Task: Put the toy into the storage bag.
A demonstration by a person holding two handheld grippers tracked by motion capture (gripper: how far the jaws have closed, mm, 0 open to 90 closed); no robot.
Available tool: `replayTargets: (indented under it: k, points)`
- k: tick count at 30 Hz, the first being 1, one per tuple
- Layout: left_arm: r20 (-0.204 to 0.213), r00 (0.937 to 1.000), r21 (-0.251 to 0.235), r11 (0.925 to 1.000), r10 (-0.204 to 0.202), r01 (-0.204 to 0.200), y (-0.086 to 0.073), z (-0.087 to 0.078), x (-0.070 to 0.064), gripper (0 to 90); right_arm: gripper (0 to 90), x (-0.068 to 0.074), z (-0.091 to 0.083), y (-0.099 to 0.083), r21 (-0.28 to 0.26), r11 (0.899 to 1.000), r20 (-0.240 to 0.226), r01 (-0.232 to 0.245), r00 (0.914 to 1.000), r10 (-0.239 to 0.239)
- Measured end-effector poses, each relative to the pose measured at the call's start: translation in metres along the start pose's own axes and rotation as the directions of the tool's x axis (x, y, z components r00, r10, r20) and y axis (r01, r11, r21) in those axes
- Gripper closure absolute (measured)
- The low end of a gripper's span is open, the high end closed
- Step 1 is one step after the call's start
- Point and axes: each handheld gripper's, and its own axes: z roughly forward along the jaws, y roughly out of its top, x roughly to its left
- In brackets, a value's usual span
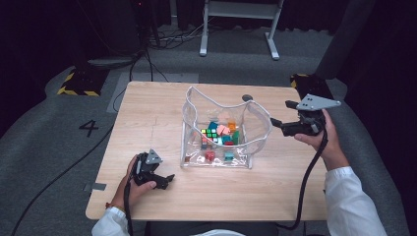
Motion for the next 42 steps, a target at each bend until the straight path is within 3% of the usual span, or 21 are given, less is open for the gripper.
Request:
replayTargets:
  k: [6, 14, 27, 42]
  points:
    - [0.000, 1.0000, 0.000, 1.0000, 0.000, 0.000, 0.000, 0.000, 0.000, 2.4, 17.8, -0.002, -0.006, -0.008, -0.004, 1.000, 0.018, -0.005, 0.9998, 0.005]
    - [0.000, 1.0000, 0.000, 1.0000, 0.000, 0.000, 0.000, 0.000, 0.000, 2.4, 17.8, -0.004, -0.008, -0.024, 0.029, 0.999, 0.023, -0.021, 0.9995, 0.020]
    - [0.000, 1.0000, 0.000, 1.0000, 0.000, 0.000, 0.000, 0.000, 0.000, 2.4, 17.8, 0.004, 0.006, -0.053, 0.103, 0.994, 0.008, -0.025, 0.9997, 0.025]
    - [0.000, 1.0000, 0.000, 1.0000, 0.000, 0.000, 0.000, 0.000, 0.000, 2.4, 18.2, 0.011, 0.023, -0.084, 0.188, 0.982, -0.019, -0.032, 0.9992, 0.036]
